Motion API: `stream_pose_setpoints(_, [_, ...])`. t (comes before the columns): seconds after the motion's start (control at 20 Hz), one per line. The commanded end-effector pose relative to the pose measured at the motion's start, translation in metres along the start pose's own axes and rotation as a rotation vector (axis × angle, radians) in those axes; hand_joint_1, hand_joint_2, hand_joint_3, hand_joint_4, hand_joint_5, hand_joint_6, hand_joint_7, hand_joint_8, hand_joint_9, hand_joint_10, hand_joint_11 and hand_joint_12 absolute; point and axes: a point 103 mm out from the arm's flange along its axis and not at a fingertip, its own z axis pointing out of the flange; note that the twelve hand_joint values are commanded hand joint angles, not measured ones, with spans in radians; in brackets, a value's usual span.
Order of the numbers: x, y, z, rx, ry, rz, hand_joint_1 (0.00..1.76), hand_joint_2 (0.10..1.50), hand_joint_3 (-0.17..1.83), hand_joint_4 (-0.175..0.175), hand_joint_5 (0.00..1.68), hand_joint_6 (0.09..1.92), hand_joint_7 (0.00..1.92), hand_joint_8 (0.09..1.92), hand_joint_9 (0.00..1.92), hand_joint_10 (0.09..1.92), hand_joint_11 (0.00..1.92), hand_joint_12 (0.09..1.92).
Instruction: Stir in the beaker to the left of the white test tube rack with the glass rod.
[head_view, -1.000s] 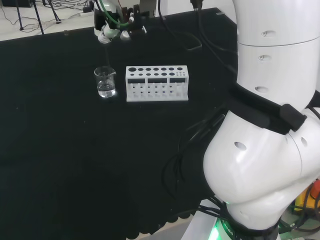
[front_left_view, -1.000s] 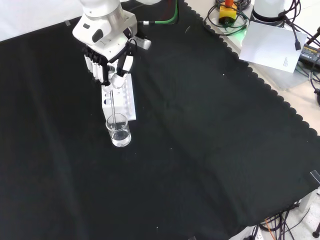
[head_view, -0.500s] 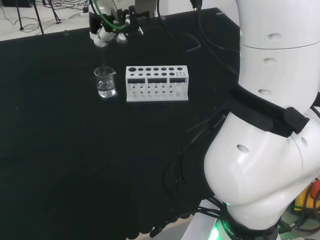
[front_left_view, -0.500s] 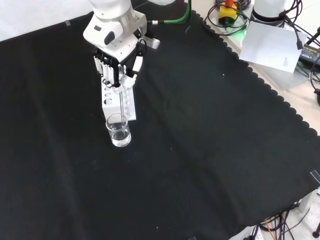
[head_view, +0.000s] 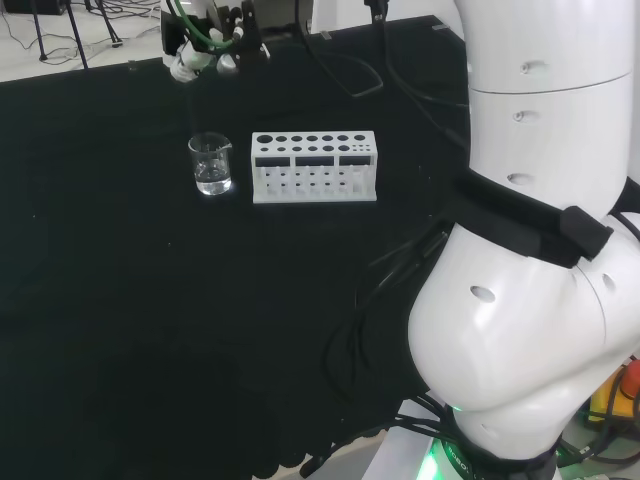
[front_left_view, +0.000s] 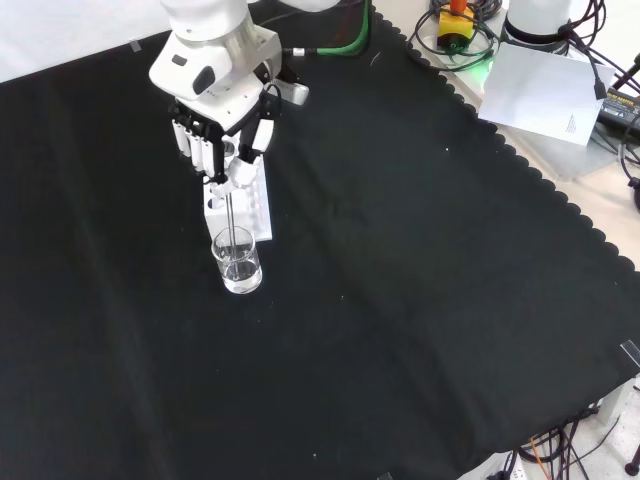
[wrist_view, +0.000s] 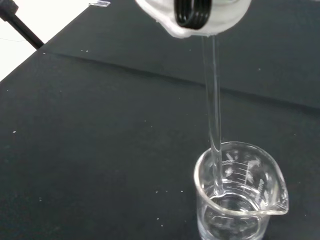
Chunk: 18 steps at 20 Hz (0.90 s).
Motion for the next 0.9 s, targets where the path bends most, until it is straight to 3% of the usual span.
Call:
stream_pose_setpoints(0.05, [-0.032,-0.009,0.007,0.025,0.031,0.038,1.31,0.95,0.18,-0.175,1.25,0.23,1.18,1.01,1.66,0.73,1.31,0.93])
stream_pose_setpoints(0.2, [-0.038,-0.021,0.01,0.027,0.039,0.057,1.31,0.95,0.17,-0.175,1.25,0.23,1.18,1.01,1.66,0.73,1.31,0.93])
stream_pose_setpoints(0.4, [-0.026,-0.026,0.009,0.044,0.029,0.047,1.31,0.95,0.17,-0.175,1.25,0.23,1.18,1.01,1.66,0.73,1.31,0.93])
stream_pose_setpoints(0.65, [0.011,-0.015,0.014,0.041,0.003,0.0,1.31,0.95,0.17,-0.175,1.25,0.23,1.18,1.01,1.66,0.73,1.31,0.93])
stream_pose_setpoints(0.9, [0.033,0.005,0.01,0.042,-0.002,-0.038,1.31,0.95,0.16,-0.175,1.26,0.23,1.18,1.01,1.66,0.73,1.31,0.93])
